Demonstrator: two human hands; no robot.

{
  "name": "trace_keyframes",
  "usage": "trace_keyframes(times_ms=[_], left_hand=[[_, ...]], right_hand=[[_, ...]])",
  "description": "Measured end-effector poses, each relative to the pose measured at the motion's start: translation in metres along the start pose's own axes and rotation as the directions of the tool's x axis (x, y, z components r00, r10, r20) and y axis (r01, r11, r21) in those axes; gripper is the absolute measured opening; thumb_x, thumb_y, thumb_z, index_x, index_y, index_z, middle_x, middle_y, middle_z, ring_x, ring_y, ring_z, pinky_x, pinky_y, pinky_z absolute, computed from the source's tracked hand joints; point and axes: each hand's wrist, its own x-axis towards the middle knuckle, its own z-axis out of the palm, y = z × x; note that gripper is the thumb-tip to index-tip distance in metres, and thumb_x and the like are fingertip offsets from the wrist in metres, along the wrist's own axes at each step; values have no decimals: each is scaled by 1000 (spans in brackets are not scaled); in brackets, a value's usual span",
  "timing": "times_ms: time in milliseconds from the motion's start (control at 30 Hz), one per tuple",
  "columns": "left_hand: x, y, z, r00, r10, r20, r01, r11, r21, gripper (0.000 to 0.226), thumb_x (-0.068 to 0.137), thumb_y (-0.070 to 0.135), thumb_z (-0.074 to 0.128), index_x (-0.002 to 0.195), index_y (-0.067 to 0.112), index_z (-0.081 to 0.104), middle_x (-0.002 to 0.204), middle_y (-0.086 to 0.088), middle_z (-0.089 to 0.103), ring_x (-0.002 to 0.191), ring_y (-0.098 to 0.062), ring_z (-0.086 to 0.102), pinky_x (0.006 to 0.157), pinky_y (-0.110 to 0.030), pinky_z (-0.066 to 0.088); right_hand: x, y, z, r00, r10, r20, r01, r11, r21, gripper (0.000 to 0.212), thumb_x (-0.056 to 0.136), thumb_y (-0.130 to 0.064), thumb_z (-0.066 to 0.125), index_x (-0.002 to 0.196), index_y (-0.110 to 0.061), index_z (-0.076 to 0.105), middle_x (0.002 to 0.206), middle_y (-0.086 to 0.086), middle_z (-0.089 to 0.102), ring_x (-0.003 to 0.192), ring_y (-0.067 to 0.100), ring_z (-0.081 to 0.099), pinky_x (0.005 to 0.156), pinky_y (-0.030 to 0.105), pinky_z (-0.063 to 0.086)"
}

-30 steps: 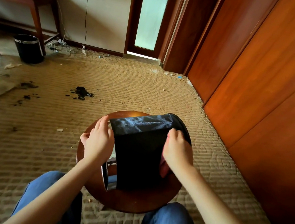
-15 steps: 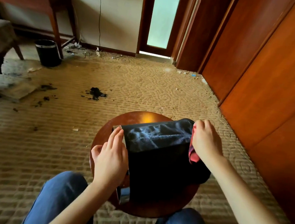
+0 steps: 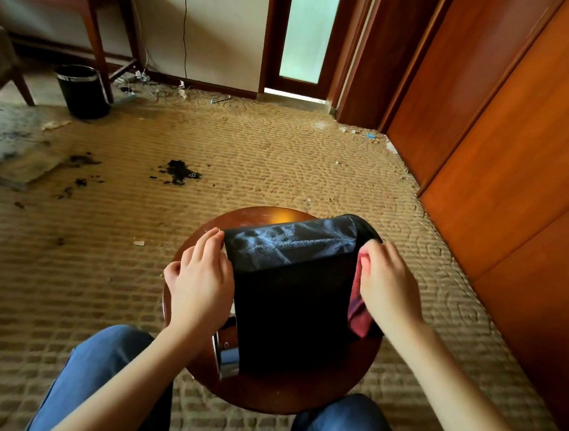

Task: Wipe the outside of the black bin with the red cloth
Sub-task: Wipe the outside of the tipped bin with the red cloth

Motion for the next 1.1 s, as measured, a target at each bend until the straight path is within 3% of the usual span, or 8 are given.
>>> trace_keyframes(times_ms=[100,300,433,567,700,867,967,1100], left_hand=[[-6,-1,0,1000,24,-4,-24,1000,11,54,91,34,22,136,22,49,146,8,44,129,-14,42,101,-39,24],[-4,0,-3,999,39,1,-39,999,11,56,88,36,21,135,22,49,145,8,45,128,-15,44,101,-38,24],[15,0,-2,999,-12,35,13,999,-31,47,93,31,26,133,23,49,144,8,45,129,-17,41,104,-41,21],[28,-1,0,996,-52,76,55,998,-37,38,98,23,34,133,21,49,143,4,46,129,-20,41,104,-42,21],[18,-3,-2,997,-3,76,6,999,-36,43,96,28,28,135,20,47,143,4,45,128,-19,42,103,-43,22],[4,0,-4,998,34,59,-33,999,-17,56,87,35,22,135,21,47,144,7,44,128,-16,42,103,-41,23],[13,-1,-4,998,12,69,-12,1000,-3,54,87,35,22,133,22,47,142,6,46,127,-17,42,103,-43,22],[27,-2,-2,997,-28,73,29,999,-18,37,97,25,33,130,20,49,138,4,48,126,-20,42,103,-44,22]], right_hand=[[48,-2,1,985,129,115,-116,987,-107,19,94,-7,45,113,-7,48,106,16,55,95,36,56,70,39,41],[75,-10,1,964,170,204,-120,964,-236,26,92,0,41,116,-1,49,116,18,51,106,36,51,83,38,42],[17,-14,3,997,29,64,-18,987,-162,12,83,5,57,94,0,57,92,19,54,81,40,58,65,44,48],[-34,-12,2,994,-105,20,106,992,-76,16,74,2,73,85,-3,63,79,11,58,61,32,60,45,28,42],[-9,-17,-5,1000,-14,13,14,1000,2,2,88,-9,58,88,-8,60,88,10,58,75,34,59,56,34,43],[70,-13,5,973,200,112,-192,978,-82,17,92,-9,46,99,-13,61,107,10,57,97,33,55,73,36,43],[80,-16,12,972,190,141,-173,977,-120,18,90,-5,44,99,-11,59,107,11,55,96,34,54,70,35,39],[38,-25,13,995,102,-12,-102,995,-23,10,91,-7,51,93,-7,60,97,14,54,87,36,56,64,38,41]])
